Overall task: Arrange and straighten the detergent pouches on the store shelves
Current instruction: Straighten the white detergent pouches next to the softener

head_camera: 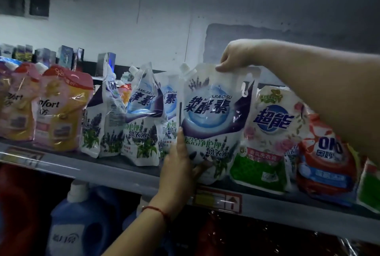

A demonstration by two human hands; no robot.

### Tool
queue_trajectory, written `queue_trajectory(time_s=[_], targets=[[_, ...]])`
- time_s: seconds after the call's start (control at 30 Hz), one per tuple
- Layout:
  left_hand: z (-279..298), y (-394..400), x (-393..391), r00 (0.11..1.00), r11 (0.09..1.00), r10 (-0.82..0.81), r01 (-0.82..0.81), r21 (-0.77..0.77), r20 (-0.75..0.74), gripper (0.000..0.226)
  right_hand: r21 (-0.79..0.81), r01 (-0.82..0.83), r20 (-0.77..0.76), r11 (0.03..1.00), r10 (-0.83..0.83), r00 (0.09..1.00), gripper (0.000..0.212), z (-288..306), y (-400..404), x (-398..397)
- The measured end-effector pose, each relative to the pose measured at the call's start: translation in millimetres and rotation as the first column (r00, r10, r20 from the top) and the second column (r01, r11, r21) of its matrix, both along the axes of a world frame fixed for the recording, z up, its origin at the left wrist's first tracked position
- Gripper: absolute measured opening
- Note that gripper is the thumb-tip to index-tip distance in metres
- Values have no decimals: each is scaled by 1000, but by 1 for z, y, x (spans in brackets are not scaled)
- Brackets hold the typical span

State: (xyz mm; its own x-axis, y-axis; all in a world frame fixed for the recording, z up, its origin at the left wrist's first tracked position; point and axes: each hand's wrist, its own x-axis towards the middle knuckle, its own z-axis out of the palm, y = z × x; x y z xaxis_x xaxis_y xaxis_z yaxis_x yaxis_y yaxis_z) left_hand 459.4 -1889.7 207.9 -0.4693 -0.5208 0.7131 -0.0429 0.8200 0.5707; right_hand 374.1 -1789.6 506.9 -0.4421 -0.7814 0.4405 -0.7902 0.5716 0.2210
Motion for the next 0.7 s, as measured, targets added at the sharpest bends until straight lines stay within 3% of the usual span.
queue_trajectory(time_s=[0.1,0.3,0.53,0.7], targets=[[3,12,-4,990,997,81,-81,-7,116,113,-40,-4,-85,999,1,996,40,-19,-22,-16],[8,15,-5,970,989,150,-149,-18,192,114,-158,33,-67,987,-44,997,42,-13,-9,-23],[10,19,-4,953,982,184,-171,-73,242,111,-340,152,44,928,-146,988,26,-30,-18,-40],[11,23,-4,945,978,208,-192,-86,253,109,-414,134,120,900,-92,989,22,-30,-28,-37]])
